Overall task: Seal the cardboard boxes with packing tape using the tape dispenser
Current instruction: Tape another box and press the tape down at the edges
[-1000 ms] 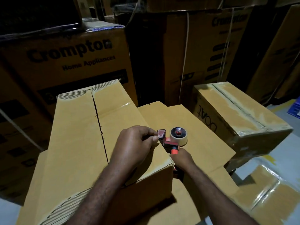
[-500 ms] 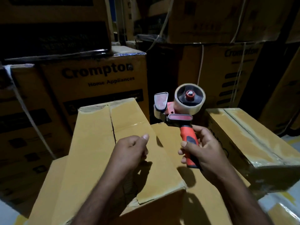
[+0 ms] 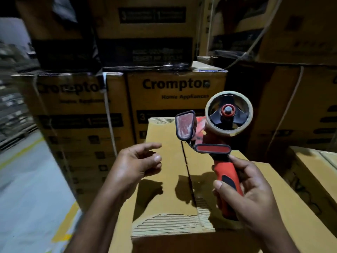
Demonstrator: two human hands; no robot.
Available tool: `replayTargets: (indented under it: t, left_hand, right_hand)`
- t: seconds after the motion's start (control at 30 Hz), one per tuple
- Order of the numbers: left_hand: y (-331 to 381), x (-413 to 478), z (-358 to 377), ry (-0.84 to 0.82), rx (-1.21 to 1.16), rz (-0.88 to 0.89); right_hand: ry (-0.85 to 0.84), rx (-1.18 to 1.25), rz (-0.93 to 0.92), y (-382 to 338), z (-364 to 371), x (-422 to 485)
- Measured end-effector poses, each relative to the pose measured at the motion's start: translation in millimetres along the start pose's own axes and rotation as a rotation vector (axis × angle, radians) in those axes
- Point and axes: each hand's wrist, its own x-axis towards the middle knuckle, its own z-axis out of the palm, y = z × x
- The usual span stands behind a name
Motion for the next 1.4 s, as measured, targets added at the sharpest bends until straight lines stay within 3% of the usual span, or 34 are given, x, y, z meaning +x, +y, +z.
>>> replayTargets:
  t: [0.2, 0.37, 0.67, 0.93, 1.4]
  left_hand:
    - [12, -14, -8, -0.006, -0.040, -0.131]
    - [25, -13, -12, -0.246, -0.368, -0.369]
    - [28, -3, -15, -0.345, -0.433, -0.442]
    - [33, 4, -16, -0.320, -0.492, -0.468]
    - [13, -2, 28, -0.305, -1.034, -0.494]
  right_hand:
    - [-0.091, -0.048, -0.099, 1, 29, -5]
    - [-0.082, -0.191, -0.214, 5, 40, -9]
    - [-0.072, -0.305, -0.323, 3, 34, -16]
    - [-0.068, -0.324, -0.359, 3, 29, -19]
    - [-0.009, -0.226, -0.363, -8, 37, -20]
